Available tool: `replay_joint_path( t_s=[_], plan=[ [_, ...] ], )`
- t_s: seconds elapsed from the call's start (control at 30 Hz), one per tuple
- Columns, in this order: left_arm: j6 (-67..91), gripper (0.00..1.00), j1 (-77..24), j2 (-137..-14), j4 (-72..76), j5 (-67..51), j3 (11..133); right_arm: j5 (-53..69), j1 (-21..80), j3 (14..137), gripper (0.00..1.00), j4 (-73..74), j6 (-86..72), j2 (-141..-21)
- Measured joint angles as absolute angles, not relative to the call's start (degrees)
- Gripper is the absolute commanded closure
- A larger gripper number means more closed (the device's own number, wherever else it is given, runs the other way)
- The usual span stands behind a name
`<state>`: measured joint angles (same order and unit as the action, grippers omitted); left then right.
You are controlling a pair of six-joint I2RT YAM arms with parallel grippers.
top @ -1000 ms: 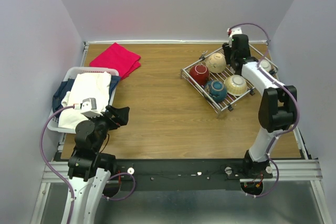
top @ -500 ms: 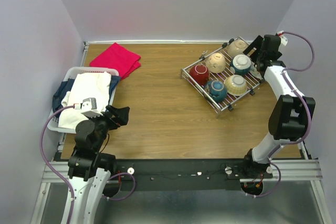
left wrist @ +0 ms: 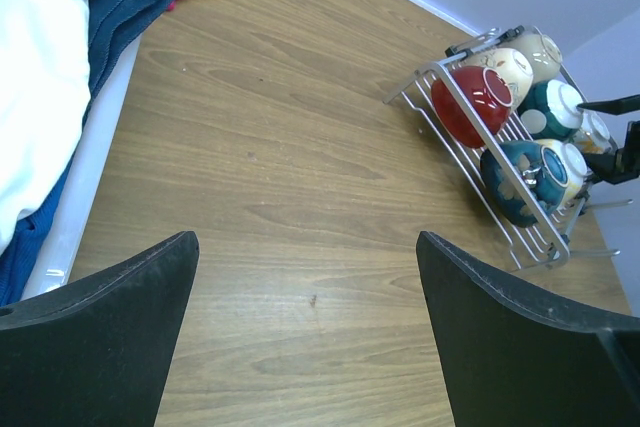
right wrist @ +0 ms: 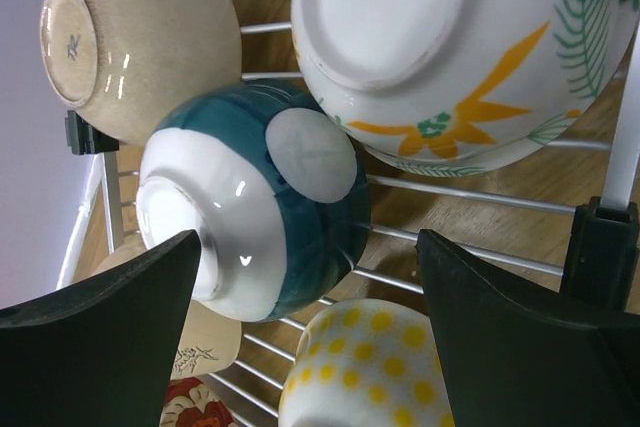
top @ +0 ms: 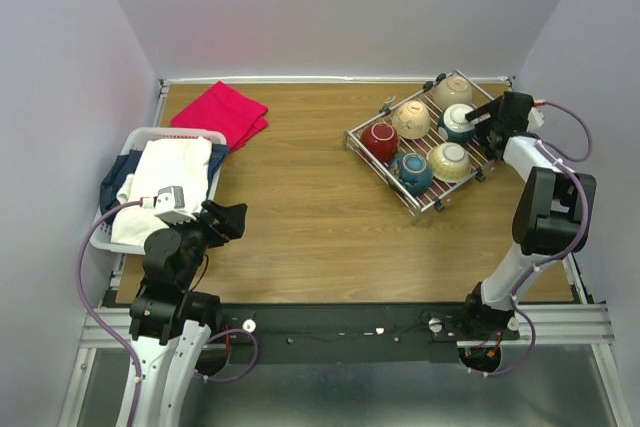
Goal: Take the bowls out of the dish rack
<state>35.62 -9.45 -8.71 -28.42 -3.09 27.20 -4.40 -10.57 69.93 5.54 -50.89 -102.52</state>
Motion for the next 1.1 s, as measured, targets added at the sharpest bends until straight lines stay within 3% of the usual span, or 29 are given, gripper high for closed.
replay_joint_path(
  t_s=[0.73,1.1],
  plan=[
    [35.6,0.01,-9.5,-10.3,-28.5,-3.1,27.2,5.7,-11.9,57.6,0.03,-26.9,-61.8,-108.1],
    [35.6,0.01,-9.5,-10.9,-28.5,-3.1,27.2,7.6,-12.4,58.3,0.01,-30.2,-65.1,-110.7]
  ],
)
